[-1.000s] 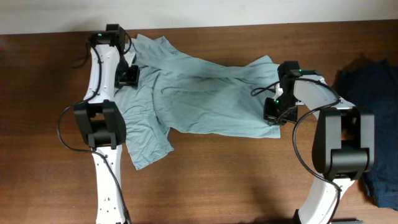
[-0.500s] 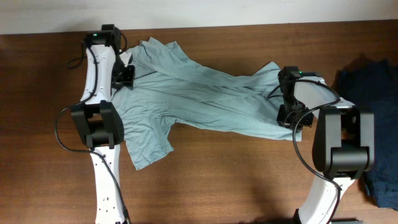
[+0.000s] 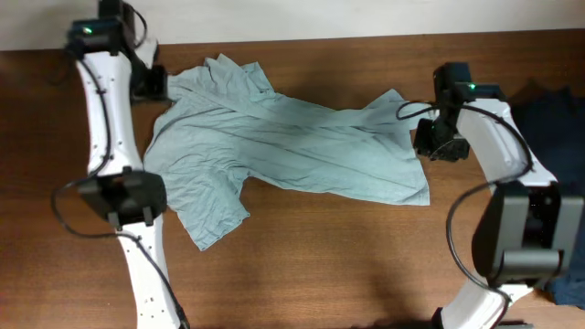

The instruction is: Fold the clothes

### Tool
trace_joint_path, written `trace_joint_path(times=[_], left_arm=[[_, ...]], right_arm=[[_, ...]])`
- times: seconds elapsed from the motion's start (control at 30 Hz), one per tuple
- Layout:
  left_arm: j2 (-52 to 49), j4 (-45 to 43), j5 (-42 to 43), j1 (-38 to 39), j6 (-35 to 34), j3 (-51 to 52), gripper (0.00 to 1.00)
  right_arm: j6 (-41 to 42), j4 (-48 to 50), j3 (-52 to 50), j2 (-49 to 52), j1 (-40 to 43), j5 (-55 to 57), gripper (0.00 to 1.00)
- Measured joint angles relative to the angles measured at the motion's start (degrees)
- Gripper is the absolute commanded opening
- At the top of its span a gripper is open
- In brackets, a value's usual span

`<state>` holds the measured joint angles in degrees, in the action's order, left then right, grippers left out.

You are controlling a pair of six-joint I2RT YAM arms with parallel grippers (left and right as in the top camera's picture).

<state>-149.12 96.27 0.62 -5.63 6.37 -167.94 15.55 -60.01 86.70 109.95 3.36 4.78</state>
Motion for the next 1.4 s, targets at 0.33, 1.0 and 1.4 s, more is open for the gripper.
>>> trace_joint_path(times=[0.33, 1.0, 1.4], left_arm=[[11.1, 0.3, 2.9, 4.1, 0.0, -1.5, 0.5], [48.6, -23.8, -4.9, 11.1, -7.1, 68.1, 0.56], [46.3, -49.6, 3.7, 6.4, -10.9, 99.7, 0.26]], right_arm=[[-3.1, -3.3, 0.3, -0.8, 0.0, -10.2, 0.32], [-5.3, -4.2, 0.3, -0.8, 0.0, -14.1, 0.34], [-5.3, -1.0, -0.1, -0.8, 0.0, -15.3, 0.33]])
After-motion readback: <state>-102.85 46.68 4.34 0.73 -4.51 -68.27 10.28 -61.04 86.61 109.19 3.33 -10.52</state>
